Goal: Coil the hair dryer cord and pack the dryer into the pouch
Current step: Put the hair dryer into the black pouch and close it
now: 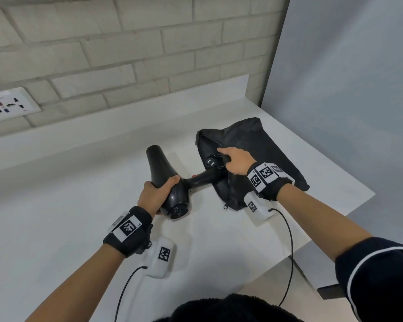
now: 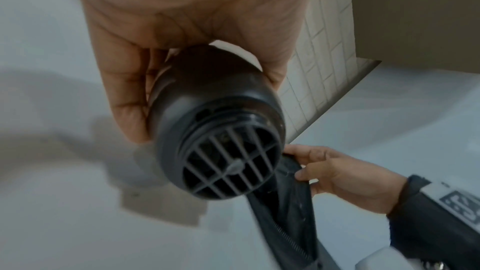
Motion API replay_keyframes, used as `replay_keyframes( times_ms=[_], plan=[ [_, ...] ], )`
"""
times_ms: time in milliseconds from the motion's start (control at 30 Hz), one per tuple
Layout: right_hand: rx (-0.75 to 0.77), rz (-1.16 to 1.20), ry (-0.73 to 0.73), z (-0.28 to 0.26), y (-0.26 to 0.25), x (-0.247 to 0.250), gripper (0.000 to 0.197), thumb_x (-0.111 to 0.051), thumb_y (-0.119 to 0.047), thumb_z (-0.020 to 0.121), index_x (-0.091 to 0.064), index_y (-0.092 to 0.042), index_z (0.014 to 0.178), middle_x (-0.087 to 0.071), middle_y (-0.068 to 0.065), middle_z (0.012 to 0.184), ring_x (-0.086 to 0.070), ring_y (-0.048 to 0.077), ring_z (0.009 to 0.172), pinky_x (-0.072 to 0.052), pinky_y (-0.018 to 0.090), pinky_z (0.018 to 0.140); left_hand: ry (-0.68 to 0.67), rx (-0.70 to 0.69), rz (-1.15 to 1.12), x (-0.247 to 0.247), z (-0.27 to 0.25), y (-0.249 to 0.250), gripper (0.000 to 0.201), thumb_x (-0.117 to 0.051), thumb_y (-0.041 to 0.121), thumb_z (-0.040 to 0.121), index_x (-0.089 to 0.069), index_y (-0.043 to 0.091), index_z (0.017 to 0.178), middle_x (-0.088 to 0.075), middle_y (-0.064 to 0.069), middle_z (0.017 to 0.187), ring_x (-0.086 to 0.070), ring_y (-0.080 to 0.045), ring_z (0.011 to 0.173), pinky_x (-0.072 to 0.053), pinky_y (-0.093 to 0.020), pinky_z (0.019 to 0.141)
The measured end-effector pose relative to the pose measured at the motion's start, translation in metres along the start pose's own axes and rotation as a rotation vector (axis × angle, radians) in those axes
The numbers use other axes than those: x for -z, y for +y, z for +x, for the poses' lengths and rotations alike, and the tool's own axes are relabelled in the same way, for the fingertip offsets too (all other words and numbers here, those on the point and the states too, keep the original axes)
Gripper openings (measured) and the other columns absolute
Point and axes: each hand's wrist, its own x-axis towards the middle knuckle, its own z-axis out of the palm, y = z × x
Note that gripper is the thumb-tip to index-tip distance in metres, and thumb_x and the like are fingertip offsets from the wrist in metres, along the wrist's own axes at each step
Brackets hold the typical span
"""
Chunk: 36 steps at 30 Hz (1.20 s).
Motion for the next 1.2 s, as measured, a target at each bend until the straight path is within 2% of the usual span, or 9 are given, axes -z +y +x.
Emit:
replay_keyframes(
  times_ms=[67,133,333,533,700,867,967,1033,1200],
  plan=[
    [0.011,0.026,-0.102,0.000,-0.005,-0.002,0.066,-0.041,0.001,0.085,-0.028,-0.022,0.145,-0.045,0.012,0.142,-0.060,0.019,0.068,-0.048,0.025,0.081,-0.053,0.015,-0.038,-0.005,0.002,0.006,0.070,-0.069,0.050,0.070,-0.048,0.006,0.120,-0.064,-0.013,0.106,-0.063,-0.022,0.082,-0.049,-0.029,0.057],
    [0.029,0.074,-0.189,0.001,-0.008,-0.004,0.068,-0.040,0.003,0.085,-0.025,-0.023,0.146,-0.045,0.013,0.142,-0.057,0.015,0.059,-0.050,0.025,0.075,-0.111,0.043,-0.083,-0.010,0.002,0.015,0.064,-0.068,0.046,0.074,-0.049,0.005,0.120,-0.064,-0.011,0.105,-0.061,-0.020,0.081,-0.049,-0.029,0.058],
    [0.132,0.293,-0.337,-0.006,-0.020,0.004,0.067,-0.038,0.014,0.085,-0.030,-0.015,0.144,-0.026,0.006,0.154,-0.057,0.025,0.094,-0.051,0.011,0.051,-0.205,0.180,-0.239,-0.029,-0.002,0.034,0.065,-0.073,0.051,0.066,-0.055,0.011,0.115,-0.062,-0.009,0.095,-0.063,-0.024,0.087,-0.056,-0.042,0.079],
    [0.100,0.397,-0.236,-0.008,-0.019,0.007,0.059,-0.039,0.010,0.086,-0.040,-0.014,0.140,-0.040,0.008,0.146,-0.054,0.011,0.064,-0.050,0.013,0.050,-0.196,0.168,-0.262,-0.054,-0.007,0.040,0.080,-0.077,0.050,0.061,-0.048,0.010,0.125,-0.063,-0.011,0.106,-0.063,-0.022,0.084,-0.053,-0.031,0.054],
    [0.063,0.242,-0.076,-0.006,-0.003,0.011,0.047,-0.046,0.001,0.085,-0.055,-0.015,0.129,-0.060,0.010,0.128,-0.056,0.010,0.057,-0.052,0.017,0.058,-0.208,0.150,-0.300,-0.077,-0.007,0.046,0.085,-0.075,0.052,0.064,-0.043,0.009,0.130,-0.061,-0.012,0.116,-0.061,-0.024,0.085,-0.050,-0.029,0.051],
    [0.063,0.364,-0.093,-0.012,0.003,0.025,0.053,-0.037,0.011,0.085,-0.051,-0.009,0.132,-0.057,0.013,0.130,-0.052,0.009,0.062,-0.046,0.009,0.049,-0.234,0.177,-0.382,-0.094,0.000,0.056,0.077,-0.070,0.054,0.069,-0.046,0.010,0.127,-0.060,-0.013,0.118,-0.061,-0.027,0.096,-0.054,-0.034,0.064],
    [0.116,0.375,-0.123,-0.016,0.000,0.032,0.053,-0.035,0.012,0.084,-0.054,-0.009,0.128,-0.058,0.013,0.129,-0.055,0.019,0.078,-0.044,0.007,0.047,-0.247,0.194,-0.412,-0.093,0.001,0.050,0.071,-0.073,0.047,0.067,-0.049,0.012,0.124,-0.061,-0.011,0.110,-0.061,-0.028,0.102,-0.055,-0.042,0.084],
    [0.167,0.355,-0.169,-0.017,-0.006,0.032,0.053,-0.035,0.012,0.083,-0.057,-0.010,0.126,-0.058,0.010,0.130,-0.054,0.024,0.087,-0.044,0.008,0.048,-0.266,0.193,-0.406,-0.086,-0.001,0.043,0.067,-0.075,0.043,0.066,-0.051,0.014,0.121,-0.062,-0.009,0.105,-0.061,-0.026,0.100,-0.054,-0.042,0.086],
    [0.253,0.444,-0.279,-0.018,-0.030,0.025,0.054,-0.034,0.013,0.082,-0.057,-0.010,0.126,-0.058,0.011,0.130,-0.055,0.013,0.077,-0.045,0.010,0.053,-0.264,0.175,-0.453,-0.044,-0.018,0.026,0.047,-0.069,0.043,0.073,-0.055,0.021,0.111,-0.061,-0.005,0.108,-0.060,-0.024,0.102,-0.052,-0.042,0.089]
  ],
)
